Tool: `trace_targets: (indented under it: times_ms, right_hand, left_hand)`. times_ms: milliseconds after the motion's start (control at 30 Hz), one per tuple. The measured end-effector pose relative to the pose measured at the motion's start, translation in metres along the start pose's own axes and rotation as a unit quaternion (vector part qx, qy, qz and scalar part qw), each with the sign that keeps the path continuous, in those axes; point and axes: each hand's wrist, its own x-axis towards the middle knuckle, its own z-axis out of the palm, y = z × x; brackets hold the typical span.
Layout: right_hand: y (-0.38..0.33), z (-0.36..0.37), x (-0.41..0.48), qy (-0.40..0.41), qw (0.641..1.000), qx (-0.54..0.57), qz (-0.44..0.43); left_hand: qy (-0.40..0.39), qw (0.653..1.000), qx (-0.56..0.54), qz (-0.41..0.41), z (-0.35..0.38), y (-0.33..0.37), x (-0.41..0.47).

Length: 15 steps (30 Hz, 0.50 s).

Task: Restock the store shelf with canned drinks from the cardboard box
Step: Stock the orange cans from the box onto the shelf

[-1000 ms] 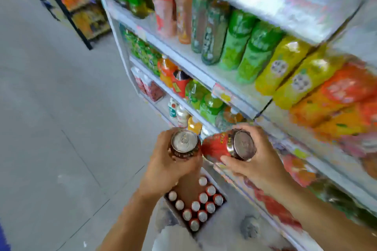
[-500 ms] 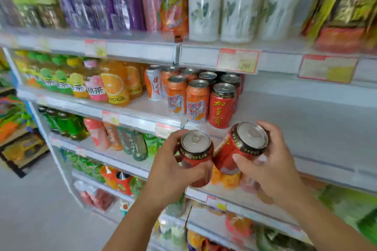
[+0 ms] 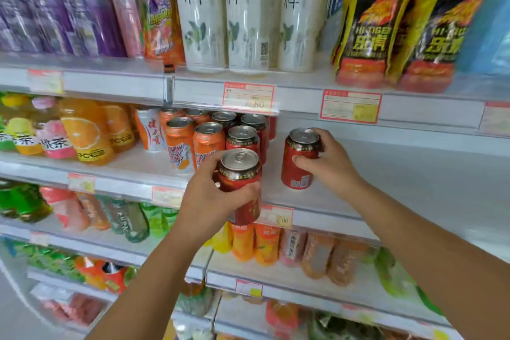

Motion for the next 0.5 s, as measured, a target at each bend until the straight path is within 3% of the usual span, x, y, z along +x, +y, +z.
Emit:
trace_targets:
  times_ms: [300,500]
  right_hand:
    - [0.012,0.003,0.019,-0.078,0.995,0.015,0.059]
    - [0.024,0.008,0.034,-0.035,0.997,-0.039,0.055]
  left_hand:
    - [-0.002,1.000,-0.001,-0.016,0.010,-0.006,0.009]
    - [0.002,1.000,-0.012,-0.017,0.010,-0.004,0.015]
